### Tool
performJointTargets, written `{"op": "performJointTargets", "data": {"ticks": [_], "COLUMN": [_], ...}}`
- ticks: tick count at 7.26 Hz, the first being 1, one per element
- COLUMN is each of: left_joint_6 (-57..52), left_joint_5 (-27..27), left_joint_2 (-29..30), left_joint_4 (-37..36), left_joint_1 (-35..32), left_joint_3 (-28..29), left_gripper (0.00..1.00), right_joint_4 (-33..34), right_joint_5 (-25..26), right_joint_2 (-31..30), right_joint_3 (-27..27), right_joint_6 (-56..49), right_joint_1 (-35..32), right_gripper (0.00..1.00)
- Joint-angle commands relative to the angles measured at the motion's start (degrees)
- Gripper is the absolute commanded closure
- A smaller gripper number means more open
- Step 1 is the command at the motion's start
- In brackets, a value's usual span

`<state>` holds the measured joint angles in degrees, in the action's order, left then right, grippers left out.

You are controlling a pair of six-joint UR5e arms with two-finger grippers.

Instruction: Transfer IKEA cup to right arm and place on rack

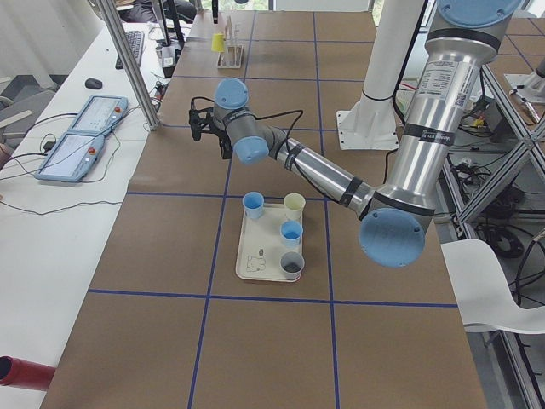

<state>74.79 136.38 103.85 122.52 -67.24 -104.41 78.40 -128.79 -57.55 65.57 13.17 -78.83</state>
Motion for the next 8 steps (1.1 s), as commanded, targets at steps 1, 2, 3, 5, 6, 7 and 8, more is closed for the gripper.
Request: {"op": "performJointTargets", "data": {"ticks": [1, 2, 3, 5, 6, 7, 8], "left_joint_6": [-0.4, -1.8, -4.4, -9.0, -9.1, -9.1, -9.1], "left_joint_5": [-0.3, -0.3, -0.4, -2.6, -6.5, -8.0, -8.8], "left_joint_2": [-3.4, -4.9, -7.2, -11.3, -12.8, -12.8, -12.8], "left_joint_4": [0.1, 0.1, 0.1, -0.1, -1.2, -3.6, -5.6], "left_joint_1": [0.2, 0.7, 1.1, 2.6, 5.8, 7.5, 8.9], "left_joint_3": [-0.3, -0.4, -0.5, -0.4, -0.5, -0.5, -0.5], "left_gripper": [0.0, 0.0, 0.0, 0.0, 0.0, 0.0, 0.0], "right_joint_4": [0.0, -0.1, -0.1, -0.1, -0.1, 0.0, 0.0], "right_joint_5": [0.2, 0.2, 0.2, 0.2, 0.0, -0.1, -0.1], "right_joint_2": [-0.1, 0.0, 0.1, 0.5, 0.6, 1.2, 1.4], "right_joint_3": [-0.5, -0.7, -0.7, -0.6, -0.2, 0.0, 0.8], "right_joint_6": [-0.1, -0.1, 0.0, 0.1, 0.2, 0.4, 0.5], "right_joint_1": [1.4, 1.6, 1.7, 1.8, 1.8, 1.8, 1.8], "right_gripper": [0.59, 0.46, 0.18, 0.01, 0.01, 0.01, 0.01]}}
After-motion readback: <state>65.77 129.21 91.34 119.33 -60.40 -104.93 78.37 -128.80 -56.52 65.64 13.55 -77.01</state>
